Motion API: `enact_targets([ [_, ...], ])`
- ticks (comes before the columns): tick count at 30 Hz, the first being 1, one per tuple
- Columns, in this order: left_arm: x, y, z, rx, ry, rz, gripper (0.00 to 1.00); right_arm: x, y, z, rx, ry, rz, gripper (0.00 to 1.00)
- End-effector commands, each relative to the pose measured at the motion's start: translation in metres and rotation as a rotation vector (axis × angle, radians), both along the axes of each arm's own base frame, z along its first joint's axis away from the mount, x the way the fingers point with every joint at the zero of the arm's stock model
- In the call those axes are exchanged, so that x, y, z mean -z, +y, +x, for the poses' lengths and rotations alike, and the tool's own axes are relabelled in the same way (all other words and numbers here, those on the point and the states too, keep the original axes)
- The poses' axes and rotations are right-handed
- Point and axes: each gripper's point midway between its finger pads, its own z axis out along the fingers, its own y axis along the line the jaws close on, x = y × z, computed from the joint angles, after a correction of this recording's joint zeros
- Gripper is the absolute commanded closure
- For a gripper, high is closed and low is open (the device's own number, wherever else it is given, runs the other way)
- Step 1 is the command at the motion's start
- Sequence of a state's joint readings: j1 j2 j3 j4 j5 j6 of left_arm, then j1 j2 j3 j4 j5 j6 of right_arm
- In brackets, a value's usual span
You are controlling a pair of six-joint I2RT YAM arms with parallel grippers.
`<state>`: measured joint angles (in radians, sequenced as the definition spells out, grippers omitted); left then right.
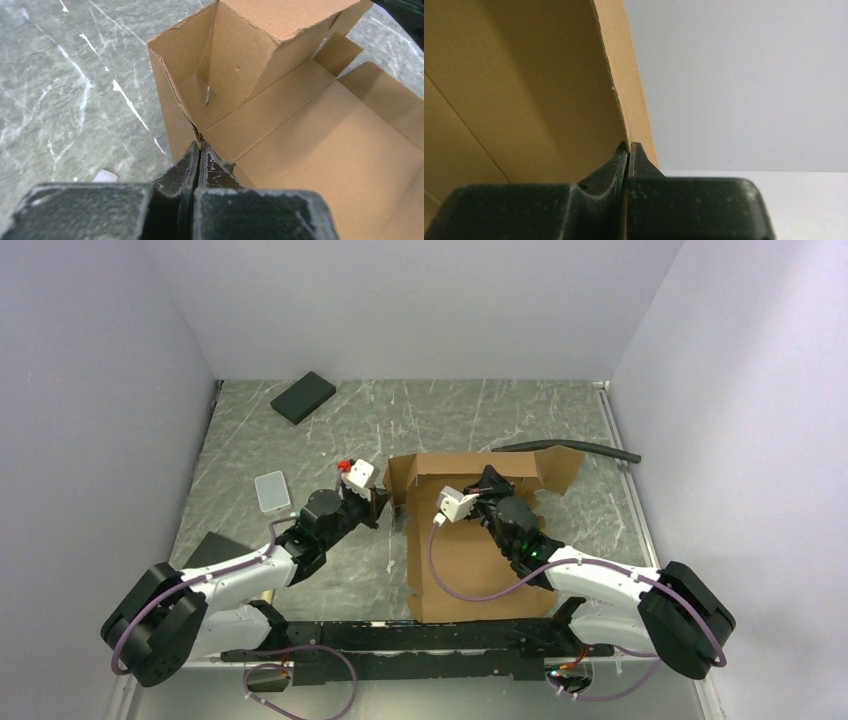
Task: Fold the paper box
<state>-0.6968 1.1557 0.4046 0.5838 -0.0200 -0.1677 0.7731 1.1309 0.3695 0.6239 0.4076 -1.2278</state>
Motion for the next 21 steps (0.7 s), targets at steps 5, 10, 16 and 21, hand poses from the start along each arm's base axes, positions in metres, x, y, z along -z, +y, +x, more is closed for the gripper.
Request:
enact_targets([
  [5,-0.024,-0.031,-0.005,0.106,0.030,-0.154,1.00,0.018,0.000,-0.003,0.002,0.094,0.013,1.00],
  [10,-0.022,-0.042,-0.003,0.135,0.050,-0.190,1.00,0.021,0.001,-0.003,-0.004,0.105,0.013,1.00],
  [16,-0.028,-0.042,0.002,0.109,0.042,-0.237,1.00,0.023,0.002,-0.004,-0.012,0.117,0.016,1.00],
  [21,-0.034,-0.051,0.000,0.148,0.056,-0.278,1.00,0.024,0.003,-0.004,-0.012,0.126,0.020,1.00],
])
